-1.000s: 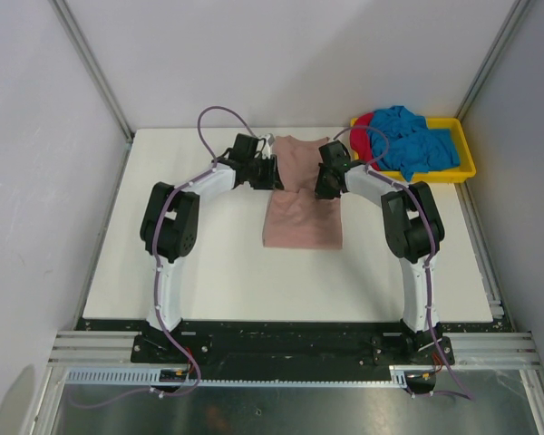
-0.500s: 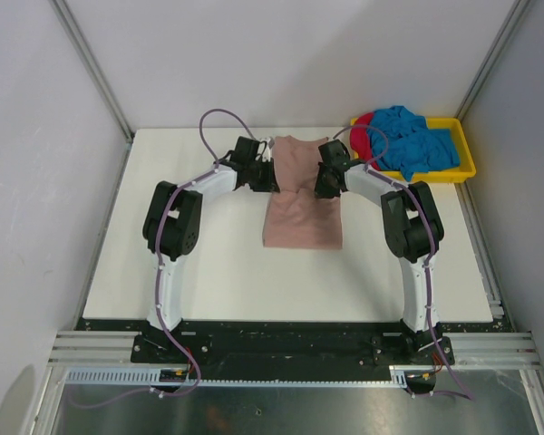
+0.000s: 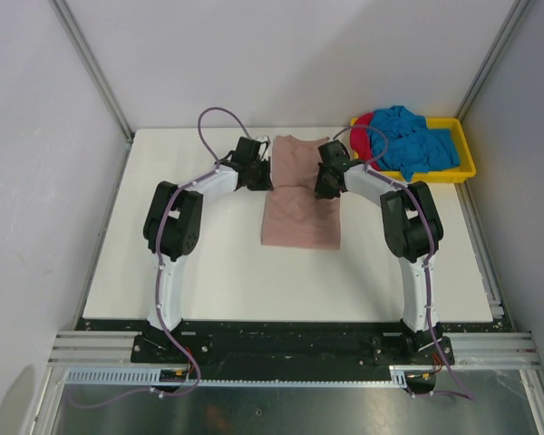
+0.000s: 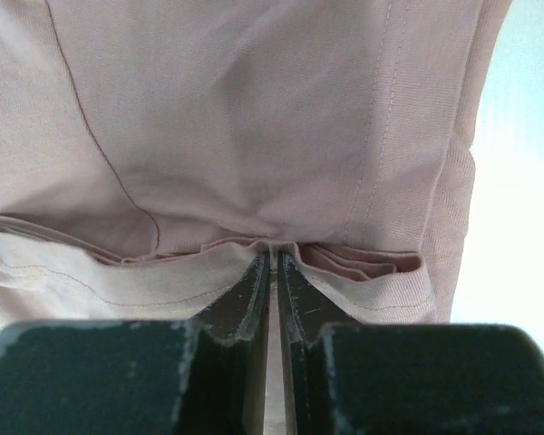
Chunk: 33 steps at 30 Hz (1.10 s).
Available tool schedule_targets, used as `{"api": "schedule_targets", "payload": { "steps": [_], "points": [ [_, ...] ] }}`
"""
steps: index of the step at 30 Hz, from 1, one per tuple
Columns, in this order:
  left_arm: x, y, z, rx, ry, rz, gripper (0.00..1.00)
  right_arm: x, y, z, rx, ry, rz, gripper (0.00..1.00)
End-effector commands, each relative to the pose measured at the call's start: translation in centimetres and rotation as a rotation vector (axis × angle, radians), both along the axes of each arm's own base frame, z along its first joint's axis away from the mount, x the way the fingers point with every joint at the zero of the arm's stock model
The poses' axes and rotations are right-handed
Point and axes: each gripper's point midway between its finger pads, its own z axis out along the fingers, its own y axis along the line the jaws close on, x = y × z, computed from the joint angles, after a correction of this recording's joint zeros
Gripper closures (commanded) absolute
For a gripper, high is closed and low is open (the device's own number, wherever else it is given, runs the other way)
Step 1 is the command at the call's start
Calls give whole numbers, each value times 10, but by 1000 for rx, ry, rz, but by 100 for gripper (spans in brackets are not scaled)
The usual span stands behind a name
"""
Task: Fold and stack the t-shirts
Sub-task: Fold the folded rectangular tshirt in 1/3 of the way
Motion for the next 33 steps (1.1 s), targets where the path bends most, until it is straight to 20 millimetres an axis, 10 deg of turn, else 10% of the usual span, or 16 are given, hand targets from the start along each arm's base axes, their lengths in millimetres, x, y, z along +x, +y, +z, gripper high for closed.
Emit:
{"api": "schedule_targets", "payload": {
  "steps": [1, 19, 33],
  "points": [
    [16, 13, 23, 19, -79, 83, 100, 8, -12, 3, -30, -17, -35, 89],
    [17, 9, 14, 4, -57, 76, 100, 18, -42, 54, 21, -116, -81, 87],
    [17, 8, 8, 3, -44, 79, 100, 6, -53, 5, -12, -17, -94, 88]
  ]
}}
